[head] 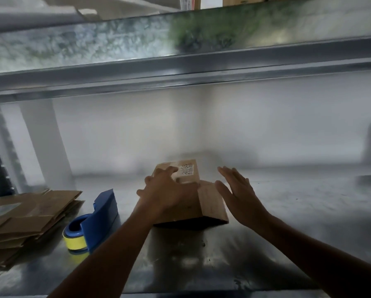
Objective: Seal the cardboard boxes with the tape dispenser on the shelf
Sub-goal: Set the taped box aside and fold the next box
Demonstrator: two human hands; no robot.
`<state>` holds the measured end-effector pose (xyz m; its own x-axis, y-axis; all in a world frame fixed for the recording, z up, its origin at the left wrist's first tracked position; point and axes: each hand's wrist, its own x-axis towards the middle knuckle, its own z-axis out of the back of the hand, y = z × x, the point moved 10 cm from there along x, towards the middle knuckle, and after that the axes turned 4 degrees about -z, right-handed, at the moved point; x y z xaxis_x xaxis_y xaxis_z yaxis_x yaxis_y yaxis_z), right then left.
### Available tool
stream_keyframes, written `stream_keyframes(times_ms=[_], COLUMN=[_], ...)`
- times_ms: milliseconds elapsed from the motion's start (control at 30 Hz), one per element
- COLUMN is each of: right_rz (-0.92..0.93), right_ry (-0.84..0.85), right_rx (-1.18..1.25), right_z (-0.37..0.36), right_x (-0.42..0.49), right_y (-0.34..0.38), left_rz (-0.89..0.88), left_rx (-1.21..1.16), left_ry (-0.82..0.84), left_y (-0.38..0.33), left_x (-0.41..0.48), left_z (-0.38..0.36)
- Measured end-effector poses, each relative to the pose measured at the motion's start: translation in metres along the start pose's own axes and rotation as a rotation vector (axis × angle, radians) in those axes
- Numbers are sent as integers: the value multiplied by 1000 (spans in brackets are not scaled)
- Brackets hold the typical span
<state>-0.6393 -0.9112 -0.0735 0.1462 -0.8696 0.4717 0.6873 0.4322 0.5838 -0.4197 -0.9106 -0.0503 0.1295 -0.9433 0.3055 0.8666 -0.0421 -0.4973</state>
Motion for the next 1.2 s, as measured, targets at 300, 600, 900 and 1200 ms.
stream_keyframes(times_ms=[300, 600, 900, 1200], right_rz=[205, 88, 147, 269], right_ry=[-124, -123, -95, -69], right_rx=[568, 989, 904, 645], right_z=[45, 41, 45, 46], right_x=[-2, 21, 35, 34], right_y=[49, 62, 89, 129], left_rz=[61, 45, -297, -190], left_rx=[-838, -981, -798, -463], left_ry=[-61, -41, -234, -23], left_y=[-10, -7, -12, -17], left_x=[-2, -8, -16, -17], left_z=[39, 39, 98, 73])
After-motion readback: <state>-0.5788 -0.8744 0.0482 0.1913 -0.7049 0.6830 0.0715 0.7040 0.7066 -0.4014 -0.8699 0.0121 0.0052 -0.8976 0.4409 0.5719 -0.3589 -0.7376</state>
